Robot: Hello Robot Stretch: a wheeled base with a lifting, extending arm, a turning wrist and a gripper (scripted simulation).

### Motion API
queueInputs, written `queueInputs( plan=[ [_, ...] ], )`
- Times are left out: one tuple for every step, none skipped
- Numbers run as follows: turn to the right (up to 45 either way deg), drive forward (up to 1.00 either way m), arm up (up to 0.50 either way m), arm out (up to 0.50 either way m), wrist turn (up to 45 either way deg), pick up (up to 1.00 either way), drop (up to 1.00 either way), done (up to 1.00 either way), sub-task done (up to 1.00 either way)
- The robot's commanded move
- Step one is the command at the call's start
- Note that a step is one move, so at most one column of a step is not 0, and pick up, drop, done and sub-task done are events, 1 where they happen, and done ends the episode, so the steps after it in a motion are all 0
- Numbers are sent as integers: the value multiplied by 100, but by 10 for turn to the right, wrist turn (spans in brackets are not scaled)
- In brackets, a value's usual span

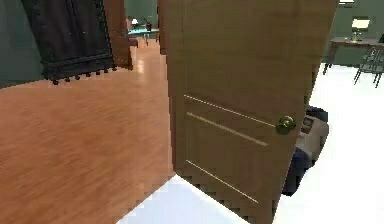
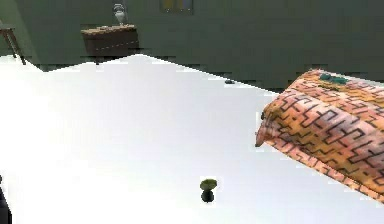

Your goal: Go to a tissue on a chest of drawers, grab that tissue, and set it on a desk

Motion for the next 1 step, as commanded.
queueInputs(
  plan=[
    [-300,0,0,0,0,0,0,0,0]
  ],
)
